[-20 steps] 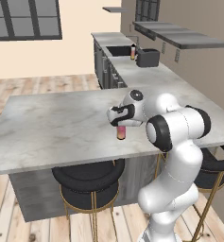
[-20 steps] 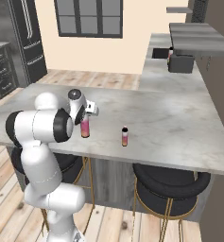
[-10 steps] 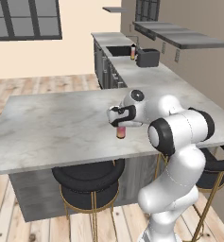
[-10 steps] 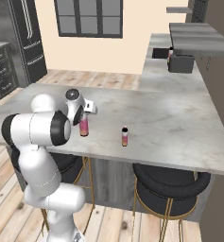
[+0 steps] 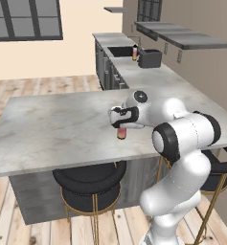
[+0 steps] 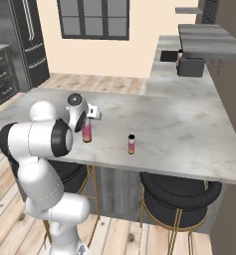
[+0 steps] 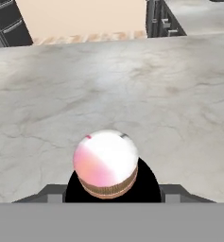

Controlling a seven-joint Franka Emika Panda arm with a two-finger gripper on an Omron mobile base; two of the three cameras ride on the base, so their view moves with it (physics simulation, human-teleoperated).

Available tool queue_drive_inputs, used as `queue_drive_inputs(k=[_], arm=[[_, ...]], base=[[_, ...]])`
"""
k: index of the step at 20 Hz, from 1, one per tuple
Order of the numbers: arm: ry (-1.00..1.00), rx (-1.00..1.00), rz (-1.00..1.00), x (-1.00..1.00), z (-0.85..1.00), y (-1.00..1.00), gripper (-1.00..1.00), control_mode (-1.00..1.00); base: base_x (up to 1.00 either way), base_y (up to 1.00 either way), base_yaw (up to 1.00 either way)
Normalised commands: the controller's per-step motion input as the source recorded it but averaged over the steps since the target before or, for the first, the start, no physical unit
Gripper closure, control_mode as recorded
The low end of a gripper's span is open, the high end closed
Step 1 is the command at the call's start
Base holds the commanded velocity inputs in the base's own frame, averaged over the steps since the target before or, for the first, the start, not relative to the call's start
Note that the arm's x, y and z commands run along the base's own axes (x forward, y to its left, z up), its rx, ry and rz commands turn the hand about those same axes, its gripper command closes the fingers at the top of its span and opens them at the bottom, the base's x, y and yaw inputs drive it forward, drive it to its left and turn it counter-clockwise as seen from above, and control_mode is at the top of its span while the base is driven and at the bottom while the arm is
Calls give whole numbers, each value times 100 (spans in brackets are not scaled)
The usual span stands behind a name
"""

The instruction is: Place the large bottle from the dining counter next to the other large bottle outside the sink, and place the small bottle from the dining counter next to the other small bottle inside the sink.

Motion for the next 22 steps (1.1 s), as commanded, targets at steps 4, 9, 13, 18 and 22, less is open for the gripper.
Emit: queue_drive_inputs(k=[4, 9, 13, 18, 22], arm=[[0, 0, 0, 1, 0, 0, 100, -100], [0, 0, 0, 0, 0, 0, 100, 100], [0, 0, 0, 0, 0, 0, 100, 100], [0, 0, 0, 0, 0, 0, 100, 100], [0, 0, 0, 0, 0, 0, 100, 100]], base=[[0, 0, 0], [0, 1, 0], [-23, 14, 0], [-38, 35, 0], [-20, 46, 0]])
